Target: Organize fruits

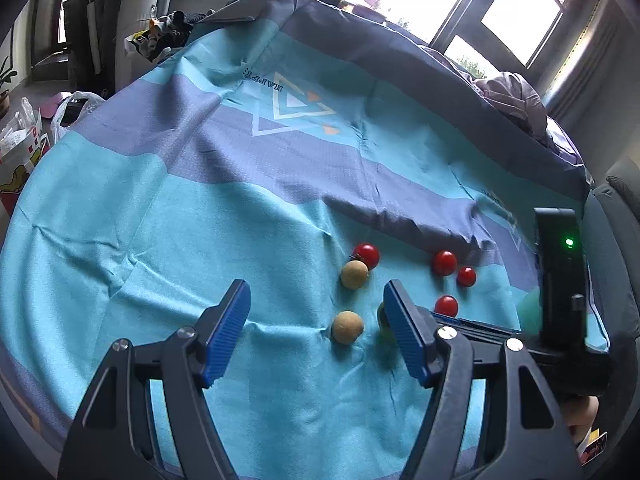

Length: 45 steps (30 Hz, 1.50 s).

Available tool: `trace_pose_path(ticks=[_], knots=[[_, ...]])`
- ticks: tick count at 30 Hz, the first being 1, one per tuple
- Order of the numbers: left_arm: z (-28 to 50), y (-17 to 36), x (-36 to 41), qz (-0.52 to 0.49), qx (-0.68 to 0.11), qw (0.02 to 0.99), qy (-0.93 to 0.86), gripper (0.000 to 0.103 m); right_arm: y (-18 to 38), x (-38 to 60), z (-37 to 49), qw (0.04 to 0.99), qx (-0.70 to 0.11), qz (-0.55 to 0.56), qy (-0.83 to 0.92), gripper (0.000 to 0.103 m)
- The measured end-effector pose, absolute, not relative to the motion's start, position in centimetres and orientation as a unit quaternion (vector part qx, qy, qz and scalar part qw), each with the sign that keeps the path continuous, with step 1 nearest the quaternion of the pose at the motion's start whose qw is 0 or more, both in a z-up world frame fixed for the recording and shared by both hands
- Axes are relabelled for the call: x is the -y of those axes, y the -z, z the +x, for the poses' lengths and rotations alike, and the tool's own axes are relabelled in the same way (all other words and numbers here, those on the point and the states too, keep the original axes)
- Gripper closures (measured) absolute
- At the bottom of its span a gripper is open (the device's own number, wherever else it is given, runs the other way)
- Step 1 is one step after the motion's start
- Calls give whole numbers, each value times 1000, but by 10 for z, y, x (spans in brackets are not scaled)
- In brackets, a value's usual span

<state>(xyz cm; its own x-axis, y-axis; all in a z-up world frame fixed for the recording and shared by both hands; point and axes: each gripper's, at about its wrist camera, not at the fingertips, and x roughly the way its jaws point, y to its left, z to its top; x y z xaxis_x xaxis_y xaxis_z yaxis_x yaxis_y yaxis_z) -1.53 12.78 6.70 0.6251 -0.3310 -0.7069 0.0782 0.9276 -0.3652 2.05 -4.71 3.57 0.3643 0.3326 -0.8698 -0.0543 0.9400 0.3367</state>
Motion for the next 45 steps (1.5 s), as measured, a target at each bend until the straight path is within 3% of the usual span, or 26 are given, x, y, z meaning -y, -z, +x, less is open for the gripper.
trace_pose_path(ticks=[17,27,38,45], knots=[[-32,-43,-45,-43,-455,872,177,34,-32,116,-49,809,-560,132,-123,67],[-42,-41,-25,-35,-464,857,222,35,-71,144,-67,855,-480,164,-107,66],[-54,-20,14,-4,-496,830,254,41,-40,137,-52,812,-522,225,-135,66],[-51,-11,20,-23,-506,821,263,43,-30,127,-49,809,-535,203,-136,66]])
